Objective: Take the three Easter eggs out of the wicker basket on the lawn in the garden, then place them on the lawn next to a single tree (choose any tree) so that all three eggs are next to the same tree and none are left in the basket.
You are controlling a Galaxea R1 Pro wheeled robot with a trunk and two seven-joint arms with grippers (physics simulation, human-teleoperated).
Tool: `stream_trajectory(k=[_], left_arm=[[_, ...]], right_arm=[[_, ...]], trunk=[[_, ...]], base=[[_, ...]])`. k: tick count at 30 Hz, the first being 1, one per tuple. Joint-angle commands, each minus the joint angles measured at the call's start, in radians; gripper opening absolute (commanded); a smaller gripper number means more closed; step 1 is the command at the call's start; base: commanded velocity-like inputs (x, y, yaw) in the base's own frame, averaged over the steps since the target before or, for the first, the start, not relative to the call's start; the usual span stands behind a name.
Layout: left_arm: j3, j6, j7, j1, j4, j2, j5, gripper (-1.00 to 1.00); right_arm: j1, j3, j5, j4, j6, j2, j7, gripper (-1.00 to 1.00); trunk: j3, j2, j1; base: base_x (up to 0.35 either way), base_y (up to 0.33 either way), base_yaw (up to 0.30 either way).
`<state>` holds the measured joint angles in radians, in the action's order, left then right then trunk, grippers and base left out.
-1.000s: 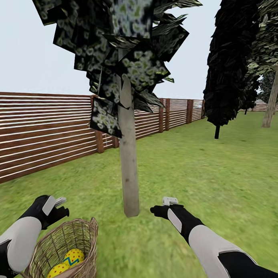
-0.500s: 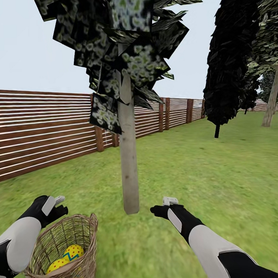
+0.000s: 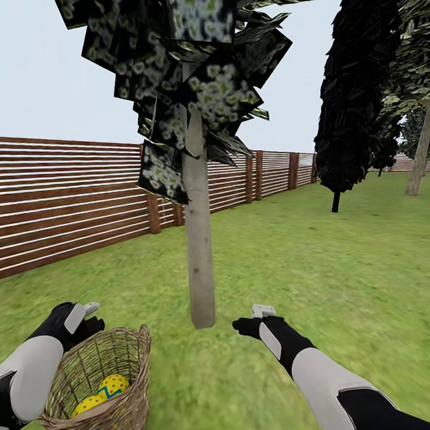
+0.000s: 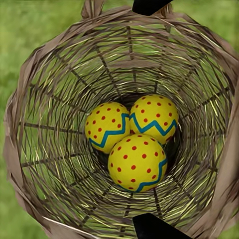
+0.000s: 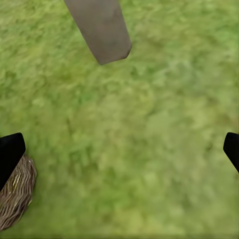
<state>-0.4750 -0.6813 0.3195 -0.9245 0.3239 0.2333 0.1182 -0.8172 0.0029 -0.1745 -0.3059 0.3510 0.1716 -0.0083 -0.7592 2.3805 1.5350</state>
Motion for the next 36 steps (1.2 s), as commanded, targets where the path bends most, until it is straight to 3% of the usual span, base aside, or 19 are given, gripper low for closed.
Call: stream_trajectory(k=[1,6,36], left_arm=[[-0.001,-0.003,0.008,0.000,0.001,0.000,0.011,1.00],[-0.002,-0.003,0.009,0.000,0.001,0.000,0.011,1.00],[-0.002,-0.012,0.012,0.000,0.001,0.000,0.011,1.00]], right_arm=[[0.000,0.000,-0.007,-0.002,0.005,0.000,-0.001,1.00],[0.000,0.001,-0.007,-0.002,0.005,0.000,-0.001,1.00],[0.001,0.000,-0.006,-0.002,0.005,0.000,-0.001,1.00]], trunk=[[-0.001,0.001,0.000],[-0.017,0.036,0.019],[-0.017,0.036,0.019]], base=[[0.000,0.000,0.000],[0.000,0.000,0.000],[0.000,0.000,0.000]])
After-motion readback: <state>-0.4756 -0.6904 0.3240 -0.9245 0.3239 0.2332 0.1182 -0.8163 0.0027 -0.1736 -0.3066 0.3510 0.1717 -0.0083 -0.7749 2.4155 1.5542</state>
